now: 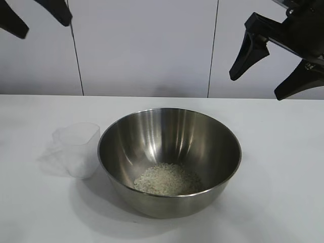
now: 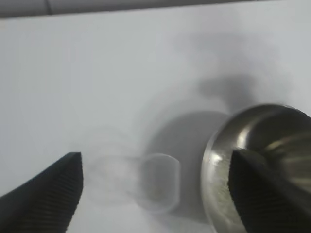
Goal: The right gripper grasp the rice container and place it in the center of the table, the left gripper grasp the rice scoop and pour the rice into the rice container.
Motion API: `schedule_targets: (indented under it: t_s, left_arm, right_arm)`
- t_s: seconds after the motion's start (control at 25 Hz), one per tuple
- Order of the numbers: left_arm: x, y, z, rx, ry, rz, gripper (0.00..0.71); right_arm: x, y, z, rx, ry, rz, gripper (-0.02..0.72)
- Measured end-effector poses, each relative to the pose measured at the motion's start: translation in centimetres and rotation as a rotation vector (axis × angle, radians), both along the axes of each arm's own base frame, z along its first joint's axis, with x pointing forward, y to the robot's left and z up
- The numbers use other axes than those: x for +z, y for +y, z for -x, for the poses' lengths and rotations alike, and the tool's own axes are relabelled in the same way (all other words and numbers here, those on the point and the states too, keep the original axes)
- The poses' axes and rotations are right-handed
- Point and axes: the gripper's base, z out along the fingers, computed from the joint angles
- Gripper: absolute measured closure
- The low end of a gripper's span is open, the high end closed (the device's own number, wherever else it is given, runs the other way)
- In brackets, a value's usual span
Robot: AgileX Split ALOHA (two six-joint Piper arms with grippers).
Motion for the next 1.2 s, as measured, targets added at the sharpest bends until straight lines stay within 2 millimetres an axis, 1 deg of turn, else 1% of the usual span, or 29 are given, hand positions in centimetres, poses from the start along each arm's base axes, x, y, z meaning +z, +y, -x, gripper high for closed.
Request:
schedule_targets:
  t_s: [0.12,0.24,0.36,0.6,1.2]
  left_arm:
    - [-1.2,-0.7,-0.6,0.007,0.066,0.067,0.055]
    - [-1.4,-1.0,-0.8,0.035,0.099,0.113,0.053]
    - [-1.7,-1.4,-0.9,0.045,0.121,0.124,0.053]
    - [-3.2,-3.0,-1.1,0.027,0.178,0.125,0.053]
    - [-3.3,-3.0,-1.3,0.039,0.164,0.131,0.053]
  right_arm:
    - [0.0,0.0,0.0,0.000,0.000,0.000,0.065]
    - [0.0,0.0,0.0,0.000,0.000,-0.001,0.065]
    - [0.0,0.0,0.0,-0.002,0.000,-0.004,0.065]
    - [0.0,0.1,0.0,-0.003,0.001,-0.008,0.065]
    - [0.0,0.1,0.0,-0.004,0.001,-0.011,0.065]
